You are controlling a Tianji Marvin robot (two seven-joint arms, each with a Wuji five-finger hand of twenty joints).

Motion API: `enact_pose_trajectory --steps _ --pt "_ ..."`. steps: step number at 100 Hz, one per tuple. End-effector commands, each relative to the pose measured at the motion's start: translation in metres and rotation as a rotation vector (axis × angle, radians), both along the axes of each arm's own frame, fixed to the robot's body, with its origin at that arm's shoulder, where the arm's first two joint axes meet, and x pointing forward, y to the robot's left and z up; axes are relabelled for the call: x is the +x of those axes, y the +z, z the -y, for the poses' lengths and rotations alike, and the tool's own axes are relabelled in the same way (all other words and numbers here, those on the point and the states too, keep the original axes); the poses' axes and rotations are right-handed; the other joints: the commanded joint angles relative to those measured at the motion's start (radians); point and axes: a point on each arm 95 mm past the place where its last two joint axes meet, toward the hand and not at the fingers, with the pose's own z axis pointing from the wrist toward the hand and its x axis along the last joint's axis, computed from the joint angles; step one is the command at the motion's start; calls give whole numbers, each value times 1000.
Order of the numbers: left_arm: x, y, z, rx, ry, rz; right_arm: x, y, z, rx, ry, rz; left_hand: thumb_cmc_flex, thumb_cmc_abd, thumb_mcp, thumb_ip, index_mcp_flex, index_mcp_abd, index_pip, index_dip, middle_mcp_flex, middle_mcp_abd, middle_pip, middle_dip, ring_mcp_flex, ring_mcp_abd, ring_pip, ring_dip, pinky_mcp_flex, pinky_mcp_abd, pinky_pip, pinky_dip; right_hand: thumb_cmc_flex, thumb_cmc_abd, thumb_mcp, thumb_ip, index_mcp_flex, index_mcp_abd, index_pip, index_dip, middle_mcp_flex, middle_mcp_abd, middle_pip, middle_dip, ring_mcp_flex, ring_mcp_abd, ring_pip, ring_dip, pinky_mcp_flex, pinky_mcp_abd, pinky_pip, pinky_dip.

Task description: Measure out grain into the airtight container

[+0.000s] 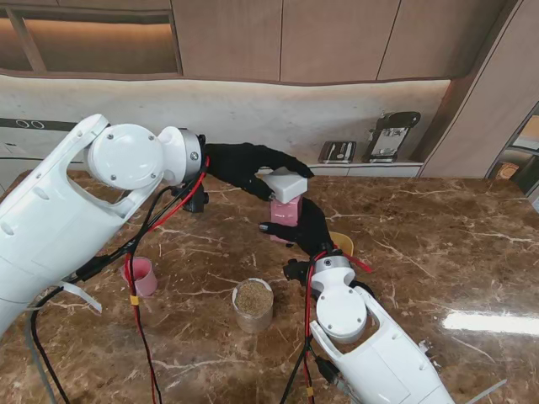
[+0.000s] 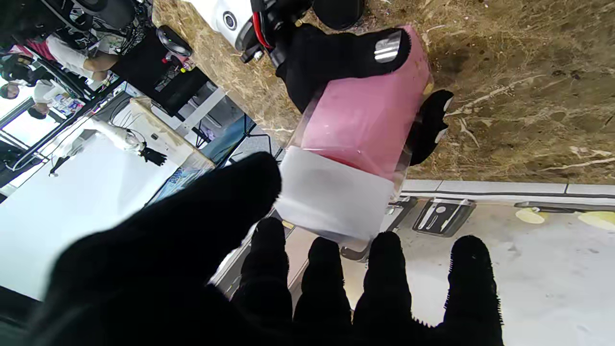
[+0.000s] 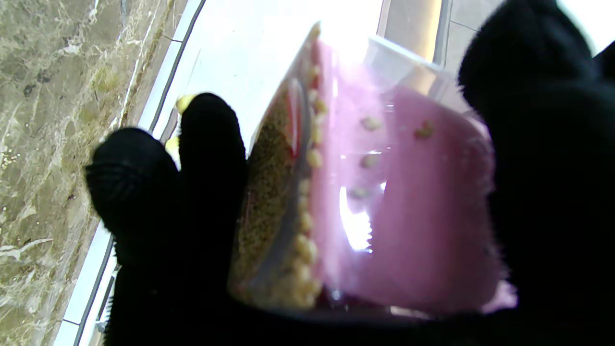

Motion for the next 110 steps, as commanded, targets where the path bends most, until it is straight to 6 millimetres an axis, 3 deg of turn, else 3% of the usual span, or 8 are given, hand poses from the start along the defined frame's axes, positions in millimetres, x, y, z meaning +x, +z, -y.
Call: enact_pose_trajectory --steps 1,34,45,52,63,74,98,110 --pt "3 -2 -1 33 12 21 -1 3 -3 6 14 0 53 -23 15 -34 10 -50 38 36 14 -3 48 40 -1 -5 13 22 1 -7 -25 43 195 237 290 -2 122 -195 184 40 166 -79 186 72 83 -140 58 18 -3 -107 38 25" --pt "9 -10 11 56 5 171 -1 5 -5 9 26 6 95 -34 -98 -70 64 -108 380 208 326 -29 320 359 336 52 280 401 113 -59 247 150 194 240 290 -2 119 -191 184 38 166 -76 189 73 85 -139 64 19 -2 -107 44 28" --pt "11 -13 16 26 14 201 -2 5 -5 10 28 6 62 -47 -301 -139 86 -87 403 182 580 -27 400 704 507 87 434 514 197 -74 437 150 192 240 289 -2 118 -190 183 36 165 -76 189 72 86 -138 67 20 -1 -107 48 30" --pt "12 -15 20 1 30 228 -2 5 -6 11 29 7 -103 18 -284 -91 113 -64 409 158 688 -27 577 571 628 125 552 552 274 -55 572 145 192 241 288 -3 118 -189 182 34 165 -76 189 72 85 -139 68 19 -1 -107 48 30" --pt "14 -17 23 -13 49 274 -2 6 -6 12 30 7 -206 112 -479 -83 141 -35 361 106 786 -28 626 522 727 149 623 517 362 -18 703 125 192 241 288 -2 118 -189 182 33 165 -76 189 72 85 -138 69 19 -1 -108 49 31" --pt "16 -16 20 1 61 323 -2 6 -7 12 31 7 -172 289 -974 -21 125 -21 259 51 700 -10 546 499 658 151 560 482 334 -9 684 74 192 241 287 -2 119 -188 182 31 165 -75 189 72 85 -138 70 18 -1 -108 50 31" --pt "15 -7 5 -42 113 323 -2 5 -5 10 29 5 -254 345 -993 4 69 -31 38 12 309 26 208 321 390 141 367 435 196 -4 504 61 192 239 288 -2 119 -185 184 28 167 -73 189 71 87 -138 71 17 0 -108 51 32" --pt "12 -2 -1 -107 106 236 -3 5 -4 7 29 4 -77 318 -965 31 91 36 -32 -22 145 1 61 130 229 69 134 225 70 19 293 34 192 239 288 -2 119 -185 184 27 167 -73 190 71 88 -138 72 17 1 -108 51 32"
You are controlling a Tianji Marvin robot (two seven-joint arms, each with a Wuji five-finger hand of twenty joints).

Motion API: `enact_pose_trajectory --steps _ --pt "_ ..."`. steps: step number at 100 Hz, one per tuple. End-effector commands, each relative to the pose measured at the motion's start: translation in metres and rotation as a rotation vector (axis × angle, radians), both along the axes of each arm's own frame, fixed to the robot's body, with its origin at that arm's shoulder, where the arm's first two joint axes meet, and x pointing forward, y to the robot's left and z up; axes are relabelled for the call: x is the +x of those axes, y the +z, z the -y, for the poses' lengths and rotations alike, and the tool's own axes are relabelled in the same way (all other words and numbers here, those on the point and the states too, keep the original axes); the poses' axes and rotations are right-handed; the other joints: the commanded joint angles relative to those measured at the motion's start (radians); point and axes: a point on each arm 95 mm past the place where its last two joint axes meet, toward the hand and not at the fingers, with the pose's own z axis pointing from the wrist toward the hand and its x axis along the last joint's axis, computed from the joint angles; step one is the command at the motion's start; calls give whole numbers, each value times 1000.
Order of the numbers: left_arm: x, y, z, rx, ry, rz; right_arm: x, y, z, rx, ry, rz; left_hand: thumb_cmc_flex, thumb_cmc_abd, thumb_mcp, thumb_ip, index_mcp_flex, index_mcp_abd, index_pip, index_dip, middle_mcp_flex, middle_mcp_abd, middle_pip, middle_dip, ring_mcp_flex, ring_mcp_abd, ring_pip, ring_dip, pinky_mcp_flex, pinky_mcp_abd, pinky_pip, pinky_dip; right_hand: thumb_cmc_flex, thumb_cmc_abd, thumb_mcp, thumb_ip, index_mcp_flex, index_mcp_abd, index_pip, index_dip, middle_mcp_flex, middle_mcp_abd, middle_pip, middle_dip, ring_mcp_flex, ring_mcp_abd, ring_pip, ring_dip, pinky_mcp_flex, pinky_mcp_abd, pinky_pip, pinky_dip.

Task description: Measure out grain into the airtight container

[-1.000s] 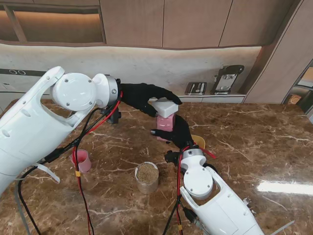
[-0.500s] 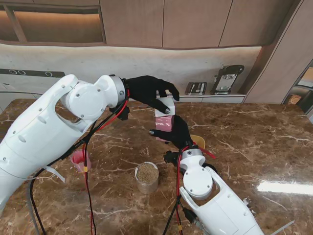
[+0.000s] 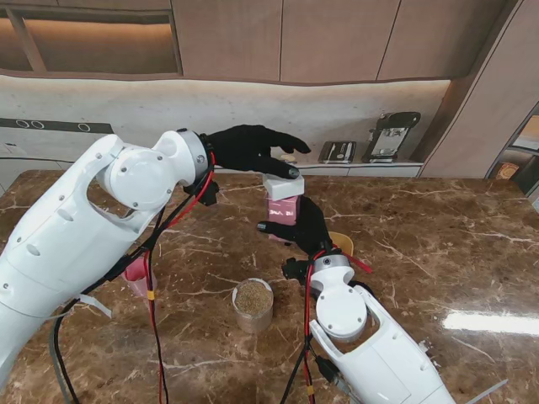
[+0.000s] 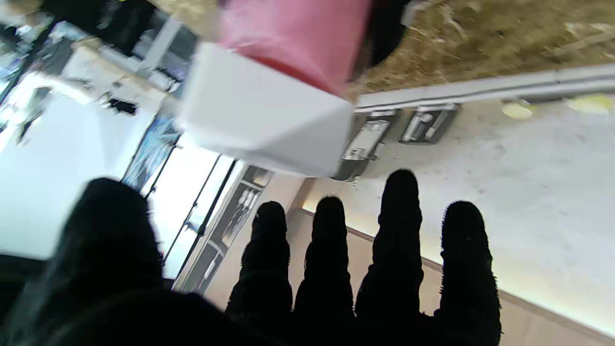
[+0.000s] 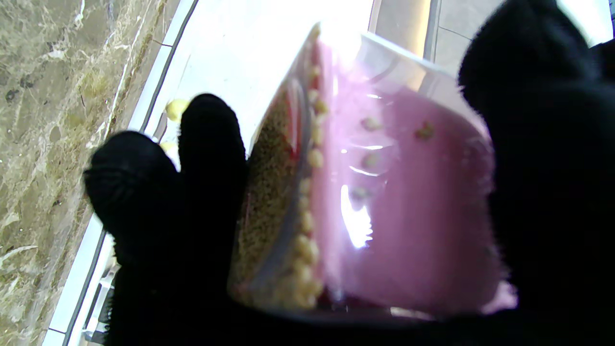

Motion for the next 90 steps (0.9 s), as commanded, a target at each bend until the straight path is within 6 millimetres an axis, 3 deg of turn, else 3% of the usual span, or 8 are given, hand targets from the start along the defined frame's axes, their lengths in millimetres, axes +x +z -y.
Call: enact_pose_trajectory --steps 1,3,9,23,47,70,80,90 --pt "-3 4 -5 -22 -8 -45 -1 -1 -1 2 11 -10 99 14 11 50 -19 32 -46 -31 -85 -44 -69 -72 -95 -60 -110 -101 -68 23 -108 -24 191 239 288 -2 119 -185 184 28 164 -76 190 70 87 -139 62 16 1 -110 39 20" --pt "-3 5 -6 -34 -11 -60 -1 -1 -1 2 11 -10 109 -11 115 81 -17 36 -50 -35 -98 -49 -76 -89 -119 -68 -128 -136 -81 24 -141 -16 192 239 288 -2 119 -184 184 27 164 -76 190 70 87 -140 62 16 1 -110 39 20" --pt "-5 6 -7 -65 -17 -75 -1 -1 0 0 17 -13 -98 -124 858 191 20 38 -44 -35 -91 -62 -93 -113 -148 -96 -175 -196 -95 31 -204 -13 190 238 287 -3 119 -183 184 27 165 -75 190 70 89 -139 64 16 2 -111 40 21" --pt "-9 9 -10 -76 -22 -118 -2 -1 -1 -4 28 -17 78 -370 1334 9 37 -21 -28 -35 -100 -100 -105 -149 -181 -137 -204 -250 -113 28 -288 -13 191 238 289 -2 122 -182 184 23 166 -74 190 69 90 -139 65 16 2 -111 41 21" --pt "-12 6 -9 11 -46 -176 -1 0 -2 -9 34 -15 334 -451 1375 14 -7 -142 -12 -52 -144 -143 -86 -164 -202 -171 -209 -259 -126 11 -329 -11 190 237 289 -2 123 -180 185 21 167 -74 190 69 90 -138 66 15 2 -112 42 21" --pt "-8 -3 -4 75 -71 -214 -2 -1 -4 -16 42 -16 400 -431 1316 1 -7 -113 89 2 -80 -165 -68 -214 -129 -162 -179 -250 -111 -1 -335 9 190 237 290 -2 123 -180 187 20 166 -75 190 69 90 -138 66 14 2 -112 42 21" --pt "-7 -6 -4 91 -84 -214 -2 -1 -4 -17 41 -18 321 -358 1173 -69 -12 -103 148 78 -28 -124 -10 -120 -94 -129 -122 -152 -112 -4 -331 24 191 238 291 -2 123 -181 186 20 166 -74 190 70 90 -138 66 14 2 -112 42 21" --pt "-7 -7 -4 95 -91 -216 -2 -1 -4 -18 40 -18 207 -302 1084 -85 -10 -81 207 159 17 -90 35 3 -79 -98 -77 -49 -108 -4 -324 36 190 238 291 -3 122 -181 187 20 166 -75 191 70 90 -138 66 13 2 -111 42 21"
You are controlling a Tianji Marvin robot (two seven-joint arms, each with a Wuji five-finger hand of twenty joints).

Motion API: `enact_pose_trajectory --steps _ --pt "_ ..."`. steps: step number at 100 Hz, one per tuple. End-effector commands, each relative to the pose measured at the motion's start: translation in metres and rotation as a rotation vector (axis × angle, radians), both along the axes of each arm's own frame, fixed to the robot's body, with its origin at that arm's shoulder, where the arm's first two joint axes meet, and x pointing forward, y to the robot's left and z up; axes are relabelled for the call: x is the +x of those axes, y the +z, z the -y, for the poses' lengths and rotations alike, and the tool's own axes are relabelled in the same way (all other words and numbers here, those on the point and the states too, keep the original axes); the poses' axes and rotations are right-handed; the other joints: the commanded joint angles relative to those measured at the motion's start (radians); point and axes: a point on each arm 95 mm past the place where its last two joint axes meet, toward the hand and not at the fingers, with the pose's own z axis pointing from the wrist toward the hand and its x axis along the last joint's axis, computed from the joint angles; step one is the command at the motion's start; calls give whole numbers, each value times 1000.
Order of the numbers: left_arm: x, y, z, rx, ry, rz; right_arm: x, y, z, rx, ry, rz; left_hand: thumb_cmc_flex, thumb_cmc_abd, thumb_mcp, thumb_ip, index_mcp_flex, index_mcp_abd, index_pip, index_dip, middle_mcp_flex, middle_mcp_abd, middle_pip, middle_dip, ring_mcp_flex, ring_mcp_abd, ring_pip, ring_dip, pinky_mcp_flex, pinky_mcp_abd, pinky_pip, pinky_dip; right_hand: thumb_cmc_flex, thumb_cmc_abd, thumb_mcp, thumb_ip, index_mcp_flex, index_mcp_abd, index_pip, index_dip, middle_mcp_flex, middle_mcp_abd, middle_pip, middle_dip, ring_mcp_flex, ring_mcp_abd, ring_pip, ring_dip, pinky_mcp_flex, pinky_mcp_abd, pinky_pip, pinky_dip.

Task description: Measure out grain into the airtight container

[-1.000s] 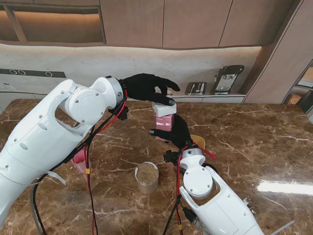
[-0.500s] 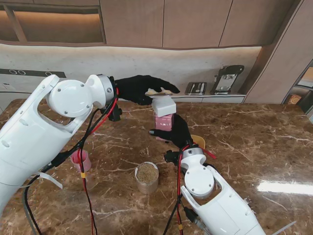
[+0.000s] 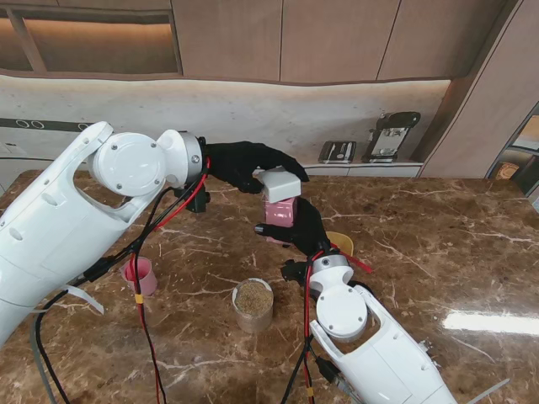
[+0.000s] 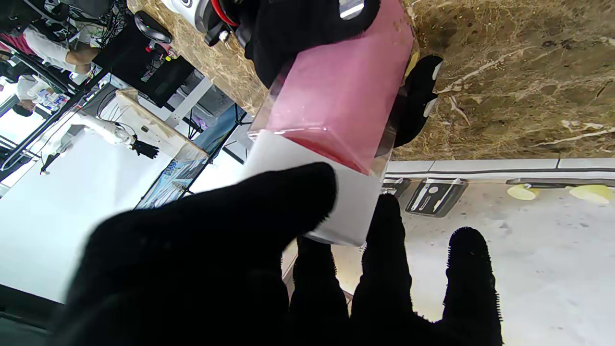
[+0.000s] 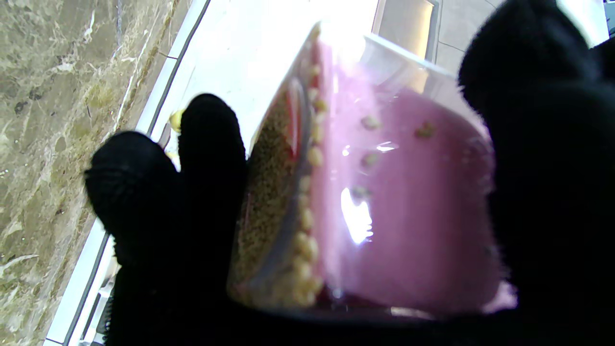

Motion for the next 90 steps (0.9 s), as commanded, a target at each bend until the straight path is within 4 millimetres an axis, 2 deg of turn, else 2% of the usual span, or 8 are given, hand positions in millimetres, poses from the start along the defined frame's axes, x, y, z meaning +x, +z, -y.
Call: enact_pose_trajectory --steps 1,21,38,52,64,74,80,90 --pt "0 -5 0 11 -5 -12 -1 -1 -2 2 10 -9 -98 116 -134 -68 9 21 110 79 122 45 125 72 32 26 46 61 -5 -5 -15 24 190 238 291 -3 122 -180 187 21 166 -75 191 70 90 -138 65 13 2 -111 42 21" --pt "0 -9 1 35 -6 13 -1 -1 -3 4 11 -10 -200 117 -293 -31 31 35 264 214 195 60 223 251 82 50 145 227 23 -16 56 59 190 239 291 -3 123 -181 187 20 166 -75 190 70 89 -139 65 13 2 -111 41 21" --pt "2 -14 4 32 0 67 -1 -1 -4 4 14 -10 -174 122 -441 -57 54 18 328 224 346 59 309 326 172 61 237 305 68 -34 185 83 189 239 291 -3 123 -181 186 20 164 -75 189 69 89 -139 65 12 2 -111 41 21" --pt "4 -19 6 19 5 72 -1 0 -5 5 16 -8 -110 100 -548 -129 48 10 304 152 507 60 341 563 234 81 308 337 104 -61 299 89 189 240 290 -3 122 -181 186 19 164 -75 189 70 87 -139 64 12 0 -110 40 20" --pt "5 -22 9 -2 17 96 -1 0 -6 4 18 -6 -103 122 -587 -126 80 23 306 123 623 55 382 577 310 98 357 338 138 -64 372 99 190 240 290 -3 122 -179 186 18 164 -75 189 69 87 -139 64 12 0 -109 40 20" --pt "6 -24 12 -13 28 129 -1 0 -7 6 18 -5 -170 160 -536 -95 115 41 341 87 723 39 510 489 398 111 411 313 195 -73 470 93 189 240 290 -3 122 -180 186 18 163 -75 189 70 87 -139 63 12 0 -109 40 20" --pt "7 -25 14 -29 40 151 -1 0 -7 7 20 -5 -170 172 -576 -115 158 58 377 61 819 43 605 383 476 114 448 289 247 -81 537 85 189 240 289 -3 122 -180 186 18 165 -76 189 70 87 -139 63 12 0 -109 40 20" --pt "8 -25 16 -42 54 167 -1 0 -8 8 25 -5 -230 202 -626 -99 213 91 392 19 920 48 611 329 552 131 481 261 298 -64 598 72 189 240 289 -3 122 -181 186 17 165 -77 189 69 87 -138 64 12 0 -109 40 20"
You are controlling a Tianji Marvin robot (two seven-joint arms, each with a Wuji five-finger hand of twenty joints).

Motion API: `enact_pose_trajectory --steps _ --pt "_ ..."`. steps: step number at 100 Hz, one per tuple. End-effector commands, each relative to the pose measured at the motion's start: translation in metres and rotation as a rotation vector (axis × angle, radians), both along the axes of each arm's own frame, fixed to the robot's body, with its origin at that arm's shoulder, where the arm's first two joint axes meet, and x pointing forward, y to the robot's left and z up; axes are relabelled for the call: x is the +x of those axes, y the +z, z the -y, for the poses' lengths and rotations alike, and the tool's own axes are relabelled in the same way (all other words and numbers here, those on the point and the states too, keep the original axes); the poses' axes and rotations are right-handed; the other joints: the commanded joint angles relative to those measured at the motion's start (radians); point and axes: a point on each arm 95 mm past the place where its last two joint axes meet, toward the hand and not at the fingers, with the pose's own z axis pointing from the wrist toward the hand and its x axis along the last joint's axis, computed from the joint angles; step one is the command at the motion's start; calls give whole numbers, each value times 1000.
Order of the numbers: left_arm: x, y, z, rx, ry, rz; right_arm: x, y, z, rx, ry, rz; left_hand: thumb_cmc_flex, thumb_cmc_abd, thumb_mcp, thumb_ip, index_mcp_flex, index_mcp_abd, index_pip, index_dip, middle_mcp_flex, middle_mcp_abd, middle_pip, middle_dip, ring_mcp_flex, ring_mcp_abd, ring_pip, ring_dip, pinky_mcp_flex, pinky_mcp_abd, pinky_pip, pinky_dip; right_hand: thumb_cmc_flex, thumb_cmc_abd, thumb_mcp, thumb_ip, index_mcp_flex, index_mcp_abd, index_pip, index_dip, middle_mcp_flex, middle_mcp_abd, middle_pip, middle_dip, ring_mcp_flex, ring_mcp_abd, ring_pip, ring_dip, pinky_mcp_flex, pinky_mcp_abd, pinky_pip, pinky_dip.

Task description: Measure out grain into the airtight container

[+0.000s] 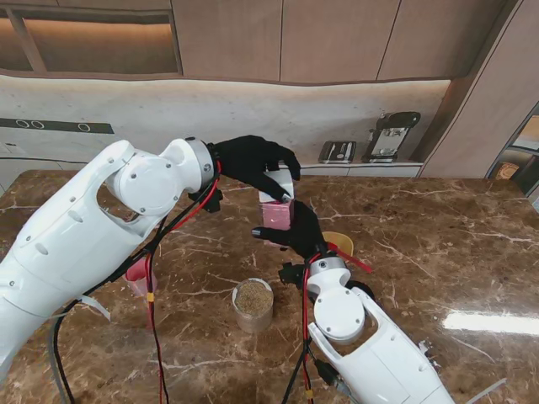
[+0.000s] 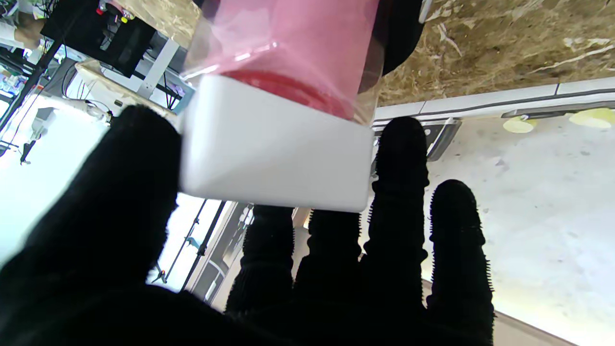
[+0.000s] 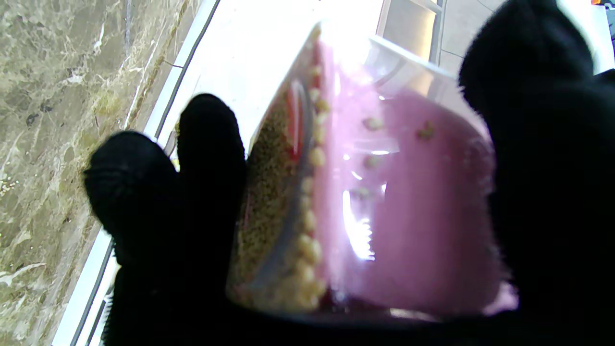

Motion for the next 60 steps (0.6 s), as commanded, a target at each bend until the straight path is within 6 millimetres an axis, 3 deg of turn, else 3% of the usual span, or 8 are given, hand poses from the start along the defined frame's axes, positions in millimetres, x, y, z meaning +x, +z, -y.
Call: enact_pose_trajectory --steps 1,5,8,17,21,27,42,60 --pt "-1 -10 4 2 -2 -32 1 4 -4 14 13 5 18 169 85 51 42 -15 37 -15 267 -168 390 5 59 25 48 -23 20 6 61 -3 191 237 289 -3 121 -179 179 21 160 -81 189 69 85 -141 61 12 -1 -111 40 20" --pt "-1 -10 5 -2 3 -30 1 4 -4 14 14 5 -56 188 77 80 36 0 14 -16 254 -157 384 -5 54 34 51 -31 14 16 66 -14 191 237 290 -3 121 -179 179 21 160 -80 188 68 84 -141 61 11 -1 -111 40 20" --pt "-1 -10 5 -1 6 -28 1 4 -4 14 15 5 -92 192 50 83 15 1 -6 -21 227 -147 373 -7 39 38 45 -33 6 20 62 -17 191 237 290 -3 121 -179 179 21 159 -79 188 68 85 -141 61 11 -1 -109 39 20" --pt "-1 -9 3 10 5 -32 0 4 -4 16 14 3 -103 232 -166 116 -68 -14 -104 -33 90 -142 325 25 -36 46 4 -24 -16 14 41 -30 191 238 289 -3 122 -178 179 21 160 -79 189 69 85 -141 60 11 0 -106 38 19" --pt "-2 -8 2 7 9 -38 0 4 -3 17 14 3 -49 274 -373 145 -100 -10 -164 -42 21 -134 297 43 -76 50 -19 -11 -30 18 21 -18 191 237 289 -3 122 -177 180 21 160 -79 189 69 84 -141 60 11 0 -106 38 19" --pt "-2 -7 0 5 17 -45 0 4 -3 17 16 3 -31 296 -501 160 -137 -13 -221 -53 -54 -128 280 58 -115 55 -32 -4 -50 21 0 -7 191 237 289 -3 121 -178 179 21 160 -79 188 68 83 -141 59 10 -1 -105 37 18" --pt "-3 0 -8 11 32 -24 0 4 -3 16 18 2 -94 318 -531 166 -183 -47 -339 -90 -255 -116 147 15 -224 44 -90 -10 -103 36 -71 -12 191 237 289 -3 122 -177 180 21 159 -79 188 68 83 -142 56 9 -3 -101 35 17" --pt "-4 7 -17 -14 44 -10 0 4 -2 14 20 3 -126 357 -530 175 -194 -54 -437 -111 -476 -102 -98 -193 -348 17 -238 -82 -141 40 -148 -4 191 237 289 -3 123 -178 180 21 160 -80 188 68 84 -142 55 8 -3 -101 35 16"
